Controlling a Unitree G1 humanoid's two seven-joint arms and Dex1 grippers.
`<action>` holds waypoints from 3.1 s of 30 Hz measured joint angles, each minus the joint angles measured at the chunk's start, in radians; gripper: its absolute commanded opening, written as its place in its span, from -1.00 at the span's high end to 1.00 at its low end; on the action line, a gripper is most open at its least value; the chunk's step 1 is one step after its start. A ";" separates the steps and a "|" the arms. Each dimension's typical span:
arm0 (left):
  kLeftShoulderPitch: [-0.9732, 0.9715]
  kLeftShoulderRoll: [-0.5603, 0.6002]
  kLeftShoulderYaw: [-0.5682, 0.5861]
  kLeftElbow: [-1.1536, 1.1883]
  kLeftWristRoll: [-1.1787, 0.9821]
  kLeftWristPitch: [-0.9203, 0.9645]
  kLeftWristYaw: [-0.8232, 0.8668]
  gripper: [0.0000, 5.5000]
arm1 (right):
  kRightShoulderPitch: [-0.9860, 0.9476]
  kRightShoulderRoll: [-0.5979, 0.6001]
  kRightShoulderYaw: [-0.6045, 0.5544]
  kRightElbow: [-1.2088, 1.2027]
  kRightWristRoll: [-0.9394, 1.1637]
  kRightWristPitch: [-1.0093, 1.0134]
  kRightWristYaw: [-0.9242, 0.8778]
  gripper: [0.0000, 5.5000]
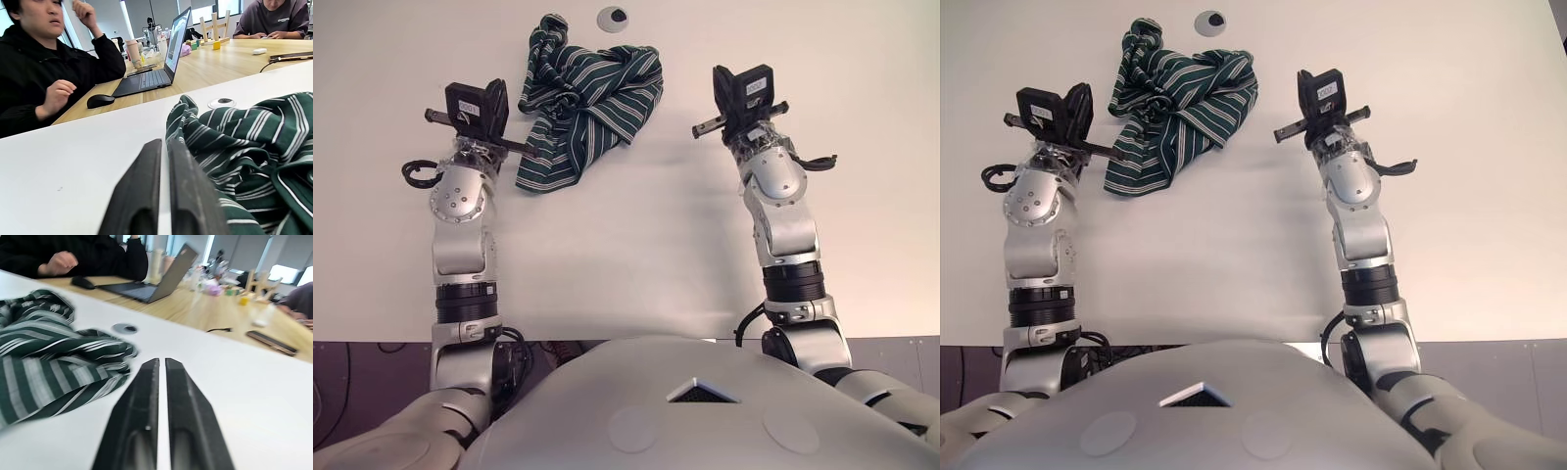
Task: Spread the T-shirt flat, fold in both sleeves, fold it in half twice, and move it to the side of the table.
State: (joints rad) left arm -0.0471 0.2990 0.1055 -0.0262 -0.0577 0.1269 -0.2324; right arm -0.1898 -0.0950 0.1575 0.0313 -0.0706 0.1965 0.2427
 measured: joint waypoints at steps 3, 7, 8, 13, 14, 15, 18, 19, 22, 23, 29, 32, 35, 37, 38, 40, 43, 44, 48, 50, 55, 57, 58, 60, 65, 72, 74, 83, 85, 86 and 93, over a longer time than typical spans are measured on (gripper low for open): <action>0.022 0.043 -0.010 -0.039 0.007 0.001 -0.061 0.62 | -0.002 -0.003 0.068 -0.001 0.001 0.067 0.101 0.58; 0.086 0.236 -0.055 -0.128 0.079 -0.017 -0.221 0.38 | -0.056 -0.039 0.141 0.043 -0.019 0.118 0.191 0.32; 0.102 0.264 -0.070 -0.145 0.097 -0.022 -0.248 0.31 | -0.067 -0.041 0.149 0.059 -0.030 0.124 0.194 0.24; 0.178 0.377 -0.132 -0.232 0.170 -0.024 -0.360 0.31 | -0.110 -0.043 0.228 0.134 -0.081 0.157 0.247 0.24; 0.181 0.383 -0.137 -0.234 0.181 -0.024 -0.365 0.31 | -0.115 -0.042 0.247 0.149 -0.093 0.157 0.257 0.24; 0.181 0.383 -0.137 -0.235 0.184 -0.024 -0.365 0.31 | -0.121 -0.043 0.260 0.159 -0.100 0.152 0.257 0.24; 0.179 0.383 -0.138 -0.236 0.185 -0.021 -0.365 0.31 | -0.167 -0.046 0.310 0.216 -0.194 0.072 0.215 0.24; 0.178 0.383 -0.138 -0.236 0.185 -0.021 -0.365 0.31 | -0.178 -0.055 0.320 0.233 -0.221 0.042 0.192 0.24; 0.175 0.382 -0.139 -0.243 0.185 -0.019 -0.365 0.31 | -0.218 -0.082 0.348 0.282 -0.315 -0.061 0.113 0.24; 0.175 0.382 -0.139 -0.249 0.185 -0.018 -0.365 0.31 | -0.220 -0.079 0.358 0.288 -0.332 -0.089 0.100 0.24; 0.182 0.380 -0.140 -0.261 0.185 -0.013 -0.365 0.31 | -0.222 -0.082 0.384 0.325 -0.406 -0.163 0.075 0.24; 0.182 0.372 -0.142 -0.261 0.185 -0.012 -0.365 0.30 | -0.235 -0.081 0.405 0.357 -0.449 -0.203 0.058 0.32; 0.179 0.371 -0.145 -0.261 0.185 -0.013 -0.365 0.30 | -0.256 -0.078 0.414 0.393 -0.485 -0.234 0.033 0.51; 0.176 0.370 -0.149 -0.260 0.185 -0.013 -0.366 0.30 | -0.260 -0.077 0.414 0.405 -0.490 -0.239 0.014 0.62; 0.172 0.370 -0.149 -0.259 0.185 -0.014 -0.366 0.30 | -0.262 -0.076 0.414 0.409 -0.494 -0.243 0.007 0.70; 0.170 0.370 -0.149 -0.254 0.185 -0.015 -0.366 0.30 | -0.265 -0.076 0.414 0.411 -0.511 -0.259 -0.007 0.80; 0.170 0.373 -0.149 -0.253 0.184 -0.016 -0.373 0.30 | -0.267 -0.076 0.411 0.400 -0.516 -0.261 -0.004 0.99; 0.172 0.377 -0.149 -0.253 0.184 -0.017 -0.385 0.30 | -0.265 -0.076 0.405 0.386 -0.513 -0.260 0.011 1.00; 0.209 0.434 -0.153 -0.273 0.184 -0.019 -0.456 0.21 | -0.223 -0.073 0.342 0.282 -0.393 -0.191 0.121 1.00; 0.228 0.479 -0.154 -0.287 0.184 -0.019 -0.499 0.13 | -0.196 -0.072 0.294 0.222 -0.319 -0.129 0.171 1.00; 0.236 0.513 -0.185 -0.298 0.208 -0.014 -0.544 -0.01 | -0.185 -0.073 0.236 0.138 -0.241 -0.026 0.222 1.00; 0.234 0.515 -0.215 -0.285 0.234 -0.012 -0.546 -0.01 | -0.180 -0.074 0.235 0.110 -0.230 0.002 0.239 1.00; 0.233 0.515 -0.229 -0.276 0.237 -0.010 -0.552 -0.01 | -0.178 -0.074 0.235 0.099 -0.219 0.012 0.249 1.00; 0.209 0.515 -0.251 -0.264 0.251 -0.012 -0.554 -0.01 | -0.176 -0.075 0.234 0.079 -0.203 0.032 0.262 1.00; 0.150 0.517 -0.310 -0.232 0.294 -0.020 -0.564 0.22 | -0.177 -0.073 0.234 0.058 -0.195 0.056 0.275 1.00; 0.135 0.538 -0.337 -0.237 0.290 0.071 -0.629 0.66 | -0.174 -0.076 0.225 -0.007 -0.160 0.073 0.282 1.00; 0.133 0.560 -0.337 -0.236 0.291 0.100 -0.635 0.74 | -0.167 -0.081 0.221 -0.027 -0.155 0.074 0.295 1.00; 0.130 0.567 -0.338 -0.241 0.289 0.154 -0.641 1.00 | -0.091 -0.199 0.217 -0.051 -0.155 0.094 0.395 0.86; 0.130 0.567 -0.336 -0.242 0.282 0.162 -0.640 1.00 | -0.072 -0.202 0.219 -0.046 -0.155 0.102 0.410 0.73; 0.130 0.566 -0.336 -0.242 0.279 0.162 -0.640 1.00 | -0.072 -0.197 0.219 -0.040 -0.155 0.103 0.409 0.67; 0.133 0.558 -0.328 -0.231 0.259 0.149 -0.626 1.00 | -0.072 -0.193 0.231 -0.019 -0.155 0.099 0.406 0.94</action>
State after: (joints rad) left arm 0.0859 0.8569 -0.2222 -0.2568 0.2017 0.2754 -0.8584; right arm -0.2618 -0.2884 0.3887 0.0120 -0.2261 0.2959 0.6491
